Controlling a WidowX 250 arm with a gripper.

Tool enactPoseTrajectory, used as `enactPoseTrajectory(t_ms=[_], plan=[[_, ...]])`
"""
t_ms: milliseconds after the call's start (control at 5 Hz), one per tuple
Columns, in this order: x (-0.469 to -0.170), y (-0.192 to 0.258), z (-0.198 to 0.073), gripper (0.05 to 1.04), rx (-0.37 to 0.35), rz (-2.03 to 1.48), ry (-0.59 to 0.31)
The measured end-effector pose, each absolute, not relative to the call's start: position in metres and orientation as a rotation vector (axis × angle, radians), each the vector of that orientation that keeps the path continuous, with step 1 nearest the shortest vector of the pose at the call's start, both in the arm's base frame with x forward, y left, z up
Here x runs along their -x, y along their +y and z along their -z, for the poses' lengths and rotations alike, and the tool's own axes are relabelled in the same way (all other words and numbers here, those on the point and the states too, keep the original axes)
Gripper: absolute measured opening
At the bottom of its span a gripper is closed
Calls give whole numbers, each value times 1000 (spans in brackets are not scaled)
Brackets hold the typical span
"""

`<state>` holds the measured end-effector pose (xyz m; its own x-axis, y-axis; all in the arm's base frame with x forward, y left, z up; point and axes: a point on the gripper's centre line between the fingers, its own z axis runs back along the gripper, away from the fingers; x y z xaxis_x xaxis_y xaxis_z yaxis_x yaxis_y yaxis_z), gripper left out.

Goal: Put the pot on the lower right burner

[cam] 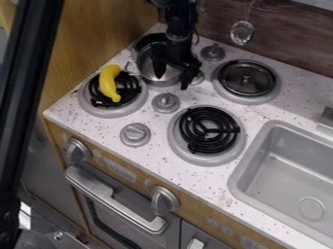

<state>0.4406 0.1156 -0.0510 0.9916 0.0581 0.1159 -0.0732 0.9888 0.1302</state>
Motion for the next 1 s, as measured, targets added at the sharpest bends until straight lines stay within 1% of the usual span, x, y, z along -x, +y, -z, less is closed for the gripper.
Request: enactPoseTrajectory(t_ms=[200, 400, 600, 800, 1000], plan=[[-442, 119, 66, 1000, -147, -71, -99], [-447, 120, 68, 964, -144, -78, -107], [-448, 122, 68, 688, -154, -85, -113], [-447, 117, 67, 411, -130, -74, -131], [-448, 110, 41, 198, -101, -54, -194]])
